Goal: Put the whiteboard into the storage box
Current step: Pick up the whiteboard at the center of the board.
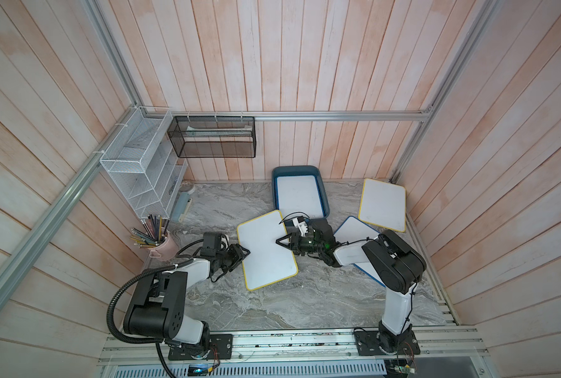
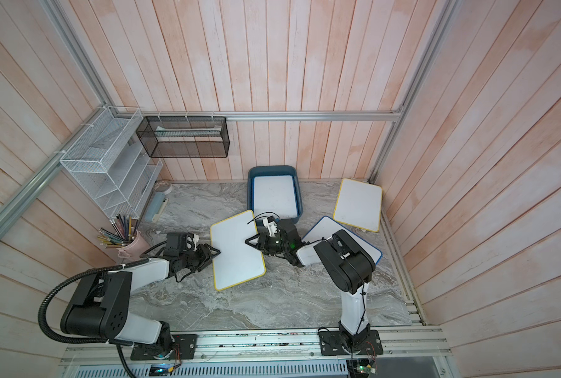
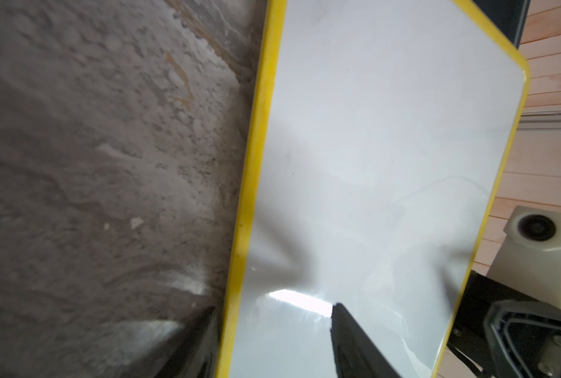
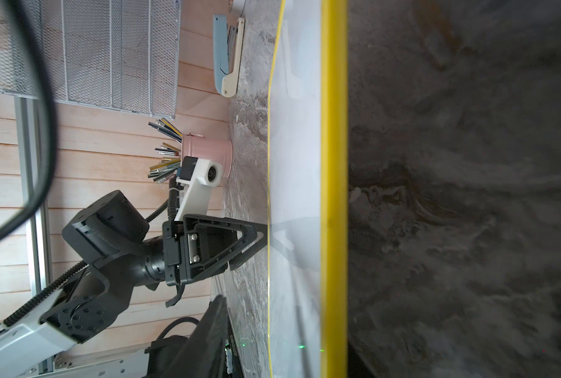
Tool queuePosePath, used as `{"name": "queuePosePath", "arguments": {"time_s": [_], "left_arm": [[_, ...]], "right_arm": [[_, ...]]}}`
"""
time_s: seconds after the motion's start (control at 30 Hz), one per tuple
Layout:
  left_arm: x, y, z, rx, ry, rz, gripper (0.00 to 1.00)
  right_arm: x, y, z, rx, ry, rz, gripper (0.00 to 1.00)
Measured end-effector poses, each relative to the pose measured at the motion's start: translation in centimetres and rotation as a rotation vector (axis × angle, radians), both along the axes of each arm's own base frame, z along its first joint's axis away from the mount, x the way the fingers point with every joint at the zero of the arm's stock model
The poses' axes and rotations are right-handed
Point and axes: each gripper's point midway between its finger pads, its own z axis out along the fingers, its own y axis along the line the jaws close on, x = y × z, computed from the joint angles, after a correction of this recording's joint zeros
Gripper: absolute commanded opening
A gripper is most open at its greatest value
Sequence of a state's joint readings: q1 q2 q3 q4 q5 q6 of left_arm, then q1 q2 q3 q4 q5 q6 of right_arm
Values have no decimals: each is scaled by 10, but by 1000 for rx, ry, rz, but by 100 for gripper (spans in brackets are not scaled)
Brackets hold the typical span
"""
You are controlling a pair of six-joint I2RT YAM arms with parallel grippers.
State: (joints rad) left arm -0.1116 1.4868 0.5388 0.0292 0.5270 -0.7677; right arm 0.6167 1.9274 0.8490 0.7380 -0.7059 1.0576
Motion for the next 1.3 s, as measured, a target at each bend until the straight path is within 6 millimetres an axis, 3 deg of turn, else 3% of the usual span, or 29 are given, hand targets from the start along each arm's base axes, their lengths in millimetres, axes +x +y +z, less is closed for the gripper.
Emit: {"name": "queuePosePath", "arguments": {"time_s": [0.47, 0.97, 1.17, 1.3], "left_arm": [[-2, 0, 1, -12, -10, -3, 57], [-15, 10, 2, -32, -11, 30, 57], [-17, 9, 5, -80, -24, 31, 57], [-10, 6, 18, -136, -75, 24, 57]], "right_arm": [[4, -6, 3, -46, -9, 29, 0], [4, -6, 13, -43, -24, 39, 0], [14, -12, 33, 5, -49, 19, 0], [22, -18, 47, 37, -72, 0, 0]]}}
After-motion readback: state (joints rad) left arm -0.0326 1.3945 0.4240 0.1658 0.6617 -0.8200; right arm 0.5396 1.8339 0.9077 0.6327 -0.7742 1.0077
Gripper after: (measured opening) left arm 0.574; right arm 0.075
